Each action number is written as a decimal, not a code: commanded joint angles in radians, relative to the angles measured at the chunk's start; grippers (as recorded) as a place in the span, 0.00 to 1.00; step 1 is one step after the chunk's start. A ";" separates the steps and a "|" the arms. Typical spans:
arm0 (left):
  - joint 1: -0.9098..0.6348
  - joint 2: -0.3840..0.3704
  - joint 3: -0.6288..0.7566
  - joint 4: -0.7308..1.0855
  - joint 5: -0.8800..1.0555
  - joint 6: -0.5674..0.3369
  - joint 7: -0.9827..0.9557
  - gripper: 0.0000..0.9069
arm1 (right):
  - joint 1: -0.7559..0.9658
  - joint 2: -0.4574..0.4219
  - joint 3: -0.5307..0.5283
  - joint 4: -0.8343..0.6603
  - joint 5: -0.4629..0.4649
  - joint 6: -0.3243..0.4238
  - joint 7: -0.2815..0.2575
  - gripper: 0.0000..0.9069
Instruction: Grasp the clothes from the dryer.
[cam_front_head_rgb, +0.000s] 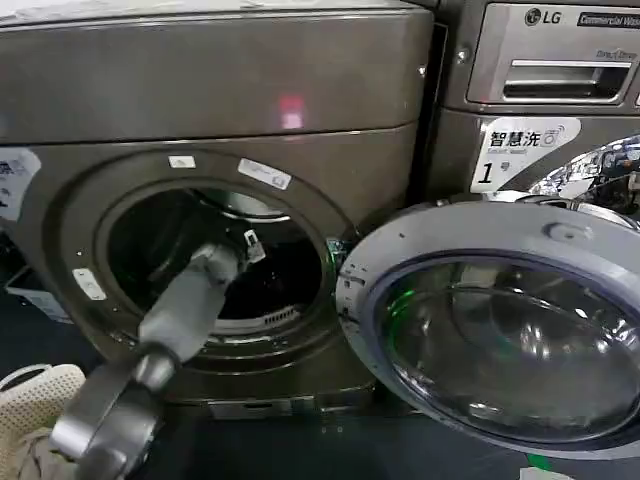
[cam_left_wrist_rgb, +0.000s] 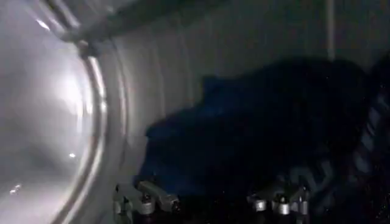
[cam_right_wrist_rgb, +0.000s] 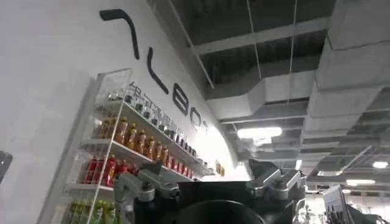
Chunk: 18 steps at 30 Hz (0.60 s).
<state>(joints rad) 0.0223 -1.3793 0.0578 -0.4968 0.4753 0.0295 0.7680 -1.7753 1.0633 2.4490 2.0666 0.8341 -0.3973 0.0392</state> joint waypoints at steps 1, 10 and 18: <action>-0.154 -0.079 0.129 0.259 0.174 -0.004 0.136 1.00 | 0.003 0.007 -0.007 0.009 -0.001 -0.002 0.000 1.00; -0.155 -0.122 0.211 0.289 0.201 0.030 0.099 1.00 | 0.012 0.019 -0.019 0.018 -0.005 -0.002 -0.001 1.00; -0.154 -0.141 0.225 0.292 0.207 0.019 0.054 0.72 | 0.021 0.022 -0.033 0.018 -0.010 0.000 -0.002 1.00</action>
<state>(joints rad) -0.1142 -1.5029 0.2473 -0.2392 0.6576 0.0496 0.8338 -1.7553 1.0849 2.4194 2.0832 0.8245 -0.3990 0.0376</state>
